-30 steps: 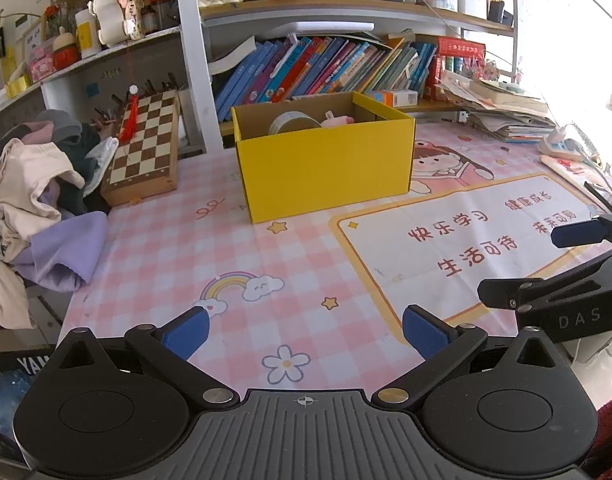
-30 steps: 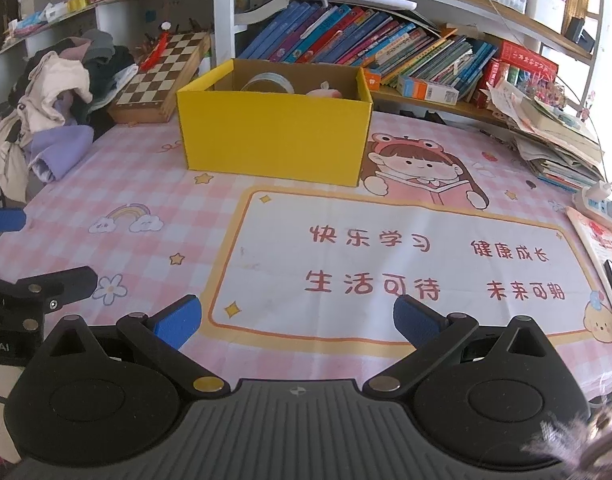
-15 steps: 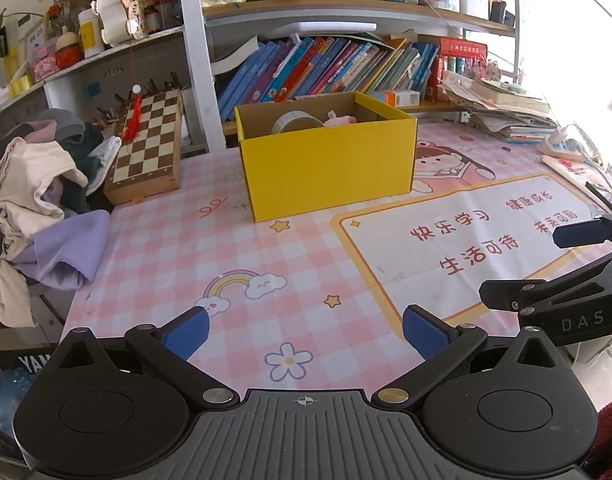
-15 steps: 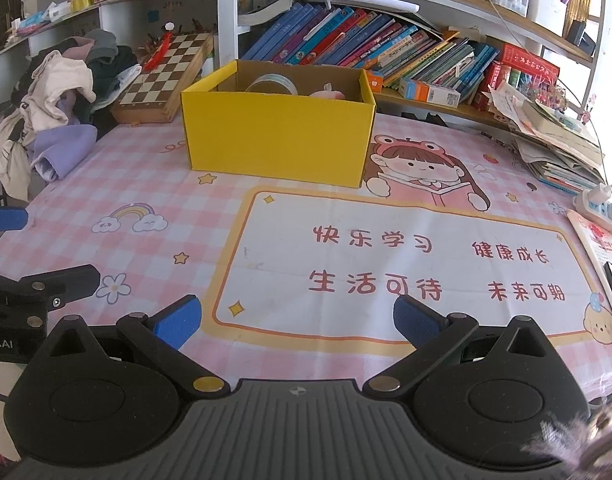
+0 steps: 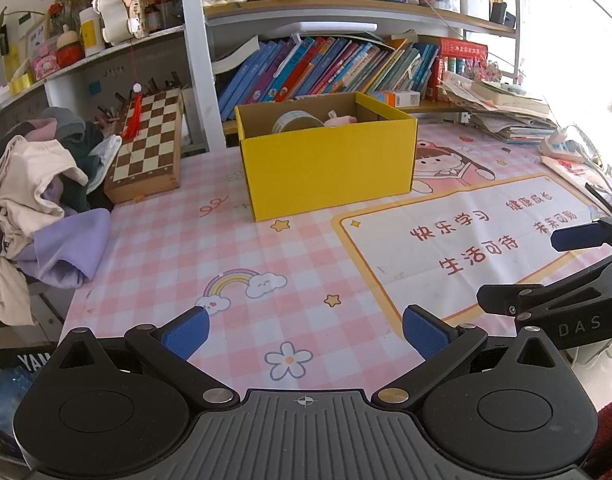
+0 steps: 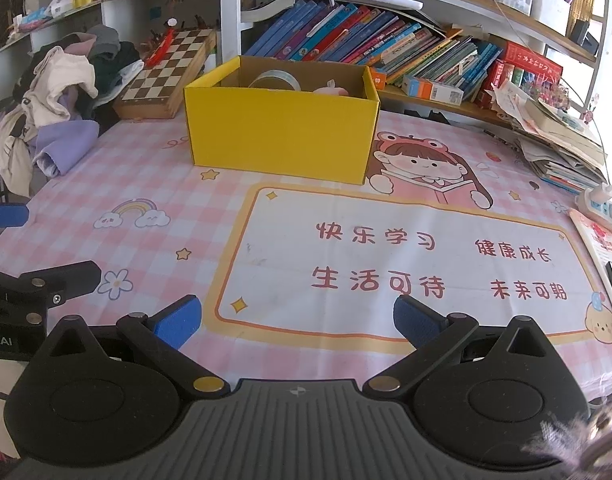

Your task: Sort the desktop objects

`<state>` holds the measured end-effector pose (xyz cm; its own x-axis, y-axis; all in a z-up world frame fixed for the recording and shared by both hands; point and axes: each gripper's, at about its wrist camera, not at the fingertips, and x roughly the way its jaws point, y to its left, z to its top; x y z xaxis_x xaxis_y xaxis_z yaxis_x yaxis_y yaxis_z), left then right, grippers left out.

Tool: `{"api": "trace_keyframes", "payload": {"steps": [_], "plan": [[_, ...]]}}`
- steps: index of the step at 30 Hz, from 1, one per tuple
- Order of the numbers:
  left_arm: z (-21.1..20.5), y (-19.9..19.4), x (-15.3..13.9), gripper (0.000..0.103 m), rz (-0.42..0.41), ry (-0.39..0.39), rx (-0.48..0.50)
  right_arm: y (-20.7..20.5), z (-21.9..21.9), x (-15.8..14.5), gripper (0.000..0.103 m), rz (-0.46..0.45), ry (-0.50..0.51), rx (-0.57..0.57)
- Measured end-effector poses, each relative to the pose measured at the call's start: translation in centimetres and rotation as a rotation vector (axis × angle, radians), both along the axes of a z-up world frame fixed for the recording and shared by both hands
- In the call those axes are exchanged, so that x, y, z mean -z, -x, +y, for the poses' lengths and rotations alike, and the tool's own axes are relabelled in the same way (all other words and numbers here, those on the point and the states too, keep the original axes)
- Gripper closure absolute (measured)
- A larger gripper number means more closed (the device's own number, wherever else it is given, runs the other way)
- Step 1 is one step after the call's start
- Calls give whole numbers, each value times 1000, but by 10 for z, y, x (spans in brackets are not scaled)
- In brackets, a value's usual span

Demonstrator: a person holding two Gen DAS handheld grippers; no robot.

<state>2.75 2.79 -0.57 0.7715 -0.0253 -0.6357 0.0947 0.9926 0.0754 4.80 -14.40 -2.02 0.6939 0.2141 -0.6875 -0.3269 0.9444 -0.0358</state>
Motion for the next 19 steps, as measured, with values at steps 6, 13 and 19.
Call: {"api": "trace_keyframes", "payload": {"steps": [6, 13, 19], "plan": [[0, -1, 0, 0, 5, 3, -3, -2, -1, 0, 0, 3, 1, 0], [2, 1, -1, 0, -17, 34, 10, -3, -1, 2, 0, 8, 4, 2], [1, -1, -2, 0, -25, 33, 12, -6, 0, 2, 0, 15, 10, -4]]}}
